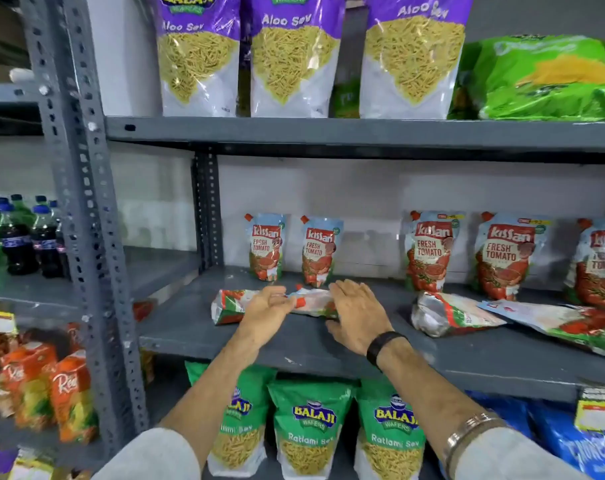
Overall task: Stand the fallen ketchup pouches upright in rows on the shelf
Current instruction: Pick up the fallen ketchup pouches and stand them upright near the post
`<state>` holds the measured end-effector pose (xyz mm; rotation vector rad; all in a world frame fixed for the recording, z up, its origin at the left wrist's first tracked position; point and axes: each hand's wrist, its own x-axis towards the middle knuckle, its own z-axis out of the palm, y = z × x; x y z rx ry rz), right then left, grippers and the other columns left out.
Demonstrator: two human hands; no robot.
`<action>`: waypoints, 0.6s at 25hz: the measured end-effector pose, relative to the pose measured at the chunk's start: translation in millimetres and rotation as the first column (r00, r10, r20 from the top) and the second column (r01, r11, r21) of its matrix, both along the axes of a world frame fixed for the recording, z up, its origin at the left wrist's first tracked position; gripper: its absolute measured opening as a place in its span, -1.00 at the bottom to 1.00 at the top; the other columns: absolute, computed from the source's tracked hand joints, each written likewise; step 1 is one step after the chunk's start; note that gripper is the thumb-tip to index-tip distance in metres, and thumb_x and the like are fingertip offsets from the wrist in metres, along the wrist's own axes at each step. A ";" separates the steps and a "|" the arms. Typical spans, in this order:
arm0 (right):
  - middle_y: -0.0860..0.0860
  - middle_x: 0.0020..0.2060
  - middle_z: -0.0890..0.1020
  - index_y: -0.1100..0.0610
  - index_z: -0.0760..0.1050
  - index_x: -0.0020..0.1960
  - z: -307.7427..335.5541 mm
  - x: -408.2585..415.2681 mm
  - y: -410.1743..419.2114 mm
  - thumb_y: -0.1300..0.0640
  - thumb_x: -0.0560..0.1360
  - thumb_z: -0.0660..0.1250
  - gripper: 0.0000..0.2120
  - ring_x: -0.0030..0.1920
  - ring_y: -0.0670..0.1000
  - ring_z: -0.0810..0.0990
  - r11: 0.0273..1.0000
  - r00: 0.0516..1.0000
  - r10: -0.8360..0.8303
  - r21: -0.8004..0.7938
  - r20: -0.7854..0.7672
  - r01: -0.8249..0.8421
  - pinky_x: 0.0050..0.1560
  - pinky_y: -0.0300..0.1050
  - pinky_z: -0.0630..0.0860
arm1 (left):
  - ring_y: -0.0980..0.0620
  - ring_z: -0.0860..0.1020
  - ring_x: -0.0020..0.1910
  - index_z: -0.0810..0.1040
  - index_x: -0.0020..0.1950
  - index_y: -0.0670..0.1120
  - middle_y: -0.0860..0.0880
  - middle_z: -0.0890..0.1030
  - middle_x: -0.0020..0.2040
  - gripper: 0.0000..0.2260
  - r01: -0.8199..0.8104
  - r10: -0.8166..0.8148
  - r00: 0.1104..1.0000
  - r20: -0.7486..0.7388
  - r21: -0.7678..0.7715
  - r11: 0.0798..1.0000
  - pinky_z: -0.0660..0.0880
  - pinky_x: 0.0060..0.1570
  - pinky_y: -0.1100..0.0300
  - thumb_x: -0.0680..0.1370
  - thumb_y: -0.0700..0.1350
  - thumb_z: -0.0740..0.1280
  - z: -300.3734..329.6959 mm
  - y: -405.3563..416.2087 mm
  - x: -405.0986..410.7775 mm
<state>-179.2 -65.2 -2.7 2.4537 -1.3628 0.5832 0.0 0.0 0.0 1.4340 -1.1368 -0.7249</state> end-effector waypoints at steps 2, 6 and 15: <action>0.11 0.26 0.60 0.15 0.47 0.34 -1.5 24.7 -12.5 0.01 0.42 0.38 -0.48 0.30 0.16 0.50 0.999 0.992 -0.051 0.006 -0.119 0.052 0.46 0.06 0.23 | -0.02 0.60 0.08 0.53 0.37 -0.11 -0.10 0.68 0.16 -0.65 0.060 -0.058 0.997 -0.045 0.039 0.997 0.53 0.25 0.10 0.58 -0.19 0.40 -2.0 -16.7 23.0; 0.09 0.00 0.71 0.08 0.61 0.08 -1.6 44.1 -24.8 0.14 0.49 0.28 -0.79 0.07 0.14 0.64 0.980 0.934 -0.196 -0.020 -0.298 0.199 0.52 0.12 0.09 | -0.08 0.64 0.05 0.57 0.28 -0.10 -0.16 0.68 0.07 -0.67 0.178 -0.173 0.983 -0.059 0.098 0.979 0.60 0.21 -0.02 0.52 -0.28 0.38 -2.3 -47.7 40.0; 0.15 -0.10 0.72 0.12 0.63 -0.02 31.9 21.0 -34.4 0.13 0.49 0.29 -0.84 -0.08 0.27 0.68 0.947 0.884 -0.318 0.074 0.342 0.312 -0.14 0.03 0.58 | -0.04 0.73 -0.08 0.73 -0.11 -0.07 -0.11 0.77 -0.12 -0.87 0.169 -0.173 0.979 0.105 0.042 0.985 0.66 0.03 0.07 0.52 -0.26 0.42 18.6 -76.6 28.5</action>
